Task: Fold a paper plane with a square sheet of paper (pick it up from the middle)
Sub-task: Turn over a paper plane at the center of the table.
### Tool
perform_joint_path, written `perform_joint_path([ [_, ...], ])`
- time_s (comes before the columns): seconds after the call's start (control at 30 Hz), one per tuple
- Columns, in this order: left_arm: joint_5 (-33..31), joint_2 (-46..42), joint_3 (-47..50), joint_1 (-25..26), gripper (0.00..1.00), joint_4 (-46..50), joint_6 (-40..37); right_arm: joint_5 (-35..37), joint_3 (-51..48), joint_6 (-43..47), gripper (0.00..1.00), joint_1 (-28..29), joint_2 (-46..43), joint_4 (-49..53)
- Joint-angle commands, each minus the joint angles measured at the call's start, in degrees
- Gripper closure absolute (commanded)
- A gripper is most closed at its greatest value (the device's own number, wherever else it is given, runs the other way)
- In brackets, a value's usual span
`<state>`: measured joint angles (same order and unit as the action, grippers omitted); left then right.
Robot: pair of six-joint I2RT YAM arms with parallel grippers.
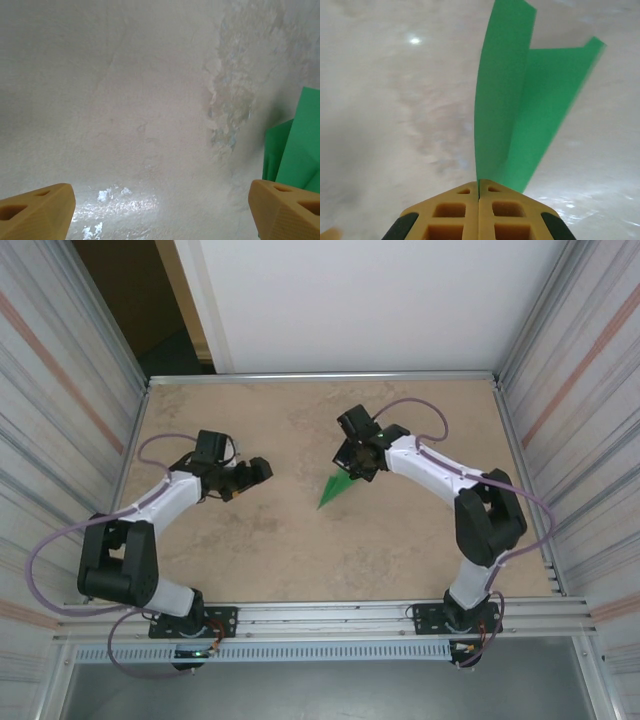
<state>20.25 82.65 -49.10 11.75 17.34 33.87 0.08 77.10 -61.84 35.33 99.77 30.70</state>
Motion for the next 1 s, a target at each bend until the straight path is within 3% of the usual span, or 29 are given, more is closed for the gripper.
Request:
perform_joint_path([
  [0.0, 1.9, -3.1, 2.2, -0.6, 0.10, -5.0, 3.6, -11.7, -3.4, 8.9, 1.00, -0.7, -1.4, -15.9],
  [0.17, 3.1, -5.2, 5.1, -0.6, 0.10, -10.1, 6.1, -25.1, -3.1, 14.1, 1.00, -0.9, 3.5, -22.6],
  [0.47, 8.8, -2.5, 8.9, 0.0, 0.11, -18.8, 8.9, -38.9, -13.1, 14.2, 1.00, -6.5, 9.7, -38.5],
  [0.7, 10.5, 4.4, 6.1, 5.7, 0.18, -19.1, 7.1, -40.5, -18.3, 16.1, 1.00, -9.7, 10.4, -41.0],
  [0.97, 11.8, 12.2, 1.1, 10.5, 0.33, -20.2, 6.7, -40.3, -20.3, 18.1, 0.98, -12.3, 11.5, -39.7],
])
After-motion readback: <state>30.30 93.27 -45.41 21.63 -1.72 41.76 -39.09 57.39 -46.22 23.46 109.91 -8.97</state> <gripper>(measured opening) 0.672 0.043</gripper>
